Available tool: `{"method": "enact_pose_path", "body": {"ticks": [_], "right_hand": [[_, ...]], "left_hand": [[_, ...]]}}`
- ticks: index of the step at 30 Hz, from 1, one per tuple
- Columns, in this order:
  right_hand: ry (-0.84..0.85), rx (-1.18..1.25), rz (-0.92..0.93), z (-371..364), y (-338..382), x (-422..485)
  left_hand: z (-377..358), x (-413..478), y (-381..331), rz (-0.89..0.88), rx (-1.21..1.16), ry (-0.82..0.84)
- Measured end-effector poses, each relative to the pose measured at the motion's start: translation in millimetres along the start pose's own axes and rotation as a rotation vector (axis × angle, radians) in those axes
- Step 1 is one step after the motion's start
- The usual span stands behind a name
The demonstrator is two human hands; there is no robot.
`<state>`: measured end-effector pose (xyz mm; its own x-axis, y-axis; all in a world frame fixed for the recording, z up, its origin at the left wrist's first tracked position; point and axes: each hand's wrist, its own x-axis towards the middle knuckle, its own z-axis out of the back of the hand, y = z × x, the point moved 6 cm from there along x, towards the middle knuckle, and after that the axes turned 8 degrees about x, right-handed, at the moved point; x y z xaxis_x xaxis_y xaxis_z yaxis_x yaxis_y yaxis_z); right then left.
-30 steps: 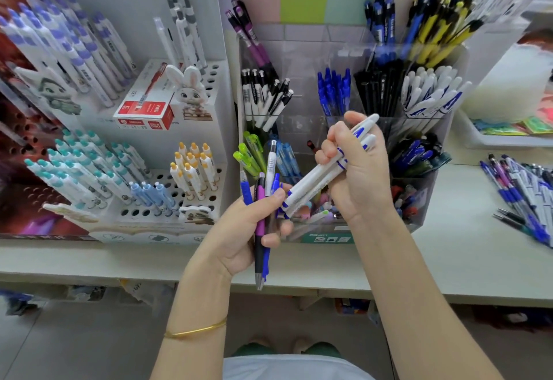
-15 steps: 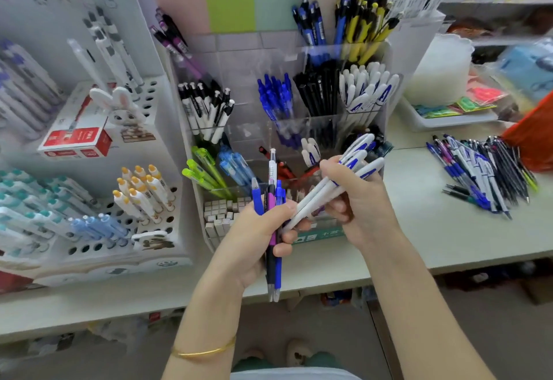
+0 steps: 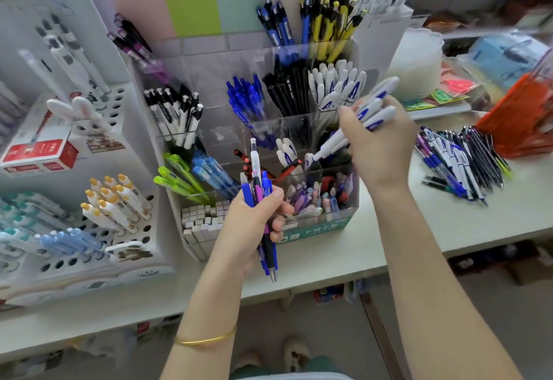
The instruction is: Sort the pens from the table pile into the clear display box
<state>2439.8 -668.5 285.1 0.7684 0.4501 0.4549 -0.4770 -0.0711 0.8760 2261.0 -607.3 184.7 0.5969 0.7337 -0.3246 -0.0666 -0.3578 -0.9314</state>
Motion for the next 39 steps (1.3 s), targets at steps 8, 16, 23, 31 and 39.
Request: {"method": "enact_pose_path", "body": {"ticks": [8, 16, 23, 31, 39], "right_hand": [[0.282, -0.277, 0.126, -58, -30, -4], [0.532, -0.625, -0.022, -81, -55, -12], [0.34, -0.516, 0.059, -58, -33, -22], [0.306, -0.364, 0.091, -68, -43, -23], [0.356, -0.359, -0.071, -62, -59, -58]], "left_hand": [[-1, 7, -3, -0.031, 0.012, -0.004], [5, 11, -4, -0.036, 0.012, -0.021], [12, 11, -2, -0.03, -0.033, -0.044], [12, 10, -3, -0.032, -0.038, -0.039], [18, 7, -3, -0.051, -0.045, -0.044]]}}
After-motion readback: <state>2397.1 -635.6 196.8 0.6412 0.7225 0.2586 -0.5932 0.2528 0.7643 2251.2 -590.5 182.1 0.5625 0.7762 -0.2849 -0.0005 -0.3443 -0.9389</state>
